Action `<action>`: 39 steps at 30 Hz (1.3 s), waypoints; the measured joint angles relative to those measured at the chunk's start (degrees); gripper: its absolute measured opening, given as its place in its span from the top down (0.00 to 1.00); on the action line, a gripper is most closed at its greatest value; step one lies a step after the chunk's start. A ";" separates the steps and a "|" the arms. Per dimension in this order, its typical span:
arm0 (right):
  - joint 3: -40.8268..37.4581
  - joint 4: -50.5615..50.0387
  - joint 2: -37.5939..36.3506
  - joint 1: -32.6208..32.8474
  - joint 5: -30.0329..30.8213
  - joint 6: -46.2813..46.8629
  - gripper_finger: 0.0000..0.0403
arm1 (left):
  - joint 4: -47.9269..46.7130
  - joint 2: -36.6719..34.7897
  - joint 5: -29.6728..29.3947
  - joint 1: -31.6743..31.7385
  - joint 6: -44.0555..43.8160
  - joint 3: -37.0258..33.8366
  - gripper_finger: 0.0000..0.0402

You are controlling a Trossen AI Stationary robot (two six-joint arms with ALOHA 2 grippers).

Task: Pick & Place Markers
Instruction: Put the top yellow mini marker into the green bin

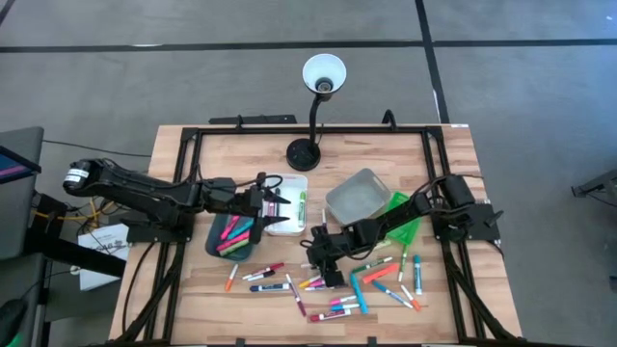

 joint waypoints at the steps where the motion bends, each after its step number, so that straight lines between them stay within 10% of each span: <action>1: 0.14 0.38 0.43 -0.14 -0.12 -0.02 0.65 | 0.11 0.04 0.00 0.00 -0.02 0.00 0.50; 16: 0.12 -0.87 0.47 0.42 -0.14 2.35 0.94 | -0.06 0.09 0.00 0.00 -0.22 -0.02 0.50; 24: -0.04 -6.58 -11.26 0.50 4.07 4.01 0.88 | -0.13 0.09 0.00 0.00 -0.66 -0.02 0.50; 39: -1.67 -46.61 -30.69 3.48 24.26 26.98 0.89 | -0.17 0.09 0.00 0.00 -1.97 -0.02 0.50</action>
